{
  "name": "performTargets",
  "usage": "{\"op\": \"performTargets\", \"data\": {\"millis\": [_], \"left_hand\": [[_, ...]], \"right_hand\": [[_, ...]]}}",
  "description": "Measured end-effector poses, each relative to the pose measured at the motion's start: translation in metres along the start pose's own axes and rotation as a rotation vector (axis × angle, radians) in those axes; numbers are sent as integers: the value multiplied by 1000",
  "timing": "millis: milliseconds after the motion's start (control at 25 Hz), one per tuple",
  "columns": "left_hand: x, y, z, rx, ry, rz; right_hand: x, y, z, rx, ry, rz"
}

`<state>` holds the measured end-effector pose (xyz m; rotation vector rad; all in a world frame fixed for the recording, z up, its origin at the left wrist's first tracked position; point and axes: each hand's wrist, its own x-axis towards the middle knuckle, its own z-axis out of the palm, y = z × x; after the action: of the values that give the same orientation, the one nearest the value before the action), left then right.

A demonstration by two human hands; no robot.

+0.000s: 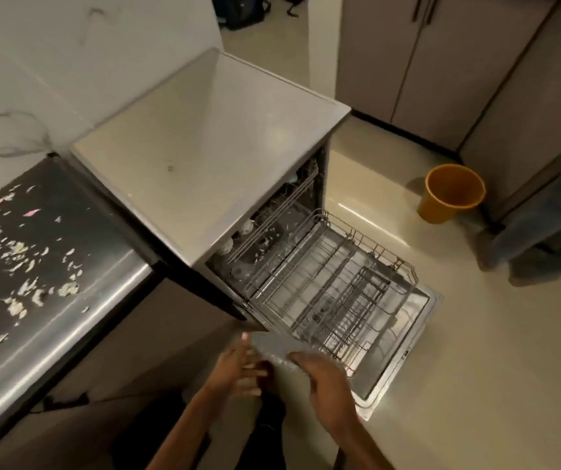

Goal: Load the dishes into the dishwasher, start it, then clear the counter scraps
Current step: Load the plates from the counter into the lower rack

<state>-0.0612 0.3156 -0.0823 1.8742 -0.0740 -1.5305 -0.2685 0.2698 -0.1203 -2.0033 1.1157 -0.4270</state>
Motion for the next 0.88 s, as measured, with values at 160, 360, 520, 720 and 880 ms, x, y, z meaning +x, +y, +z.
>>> {"op": "performTargets", "data": {"millis": [160, 360, 520, 720, 880], "left_hand": [[83, 7, -2, -17, -13, -66], [208, 19, -22, 105, 15, -102], [294, 19, -42, 145, 63, -154], [379, 2, -56, 155, 98, -210], [428, -3, -62, 195, 81, -235]], "right_hand": [[35, 3, 53, -99, -153, 59], [78, 70, 122, 156, -154, 270], [97, 116, 158, 408, 155, 788], [143, 178, 215, 907, 136, 1167], [181, 208, 262, 1138, 247, 1273]]}}
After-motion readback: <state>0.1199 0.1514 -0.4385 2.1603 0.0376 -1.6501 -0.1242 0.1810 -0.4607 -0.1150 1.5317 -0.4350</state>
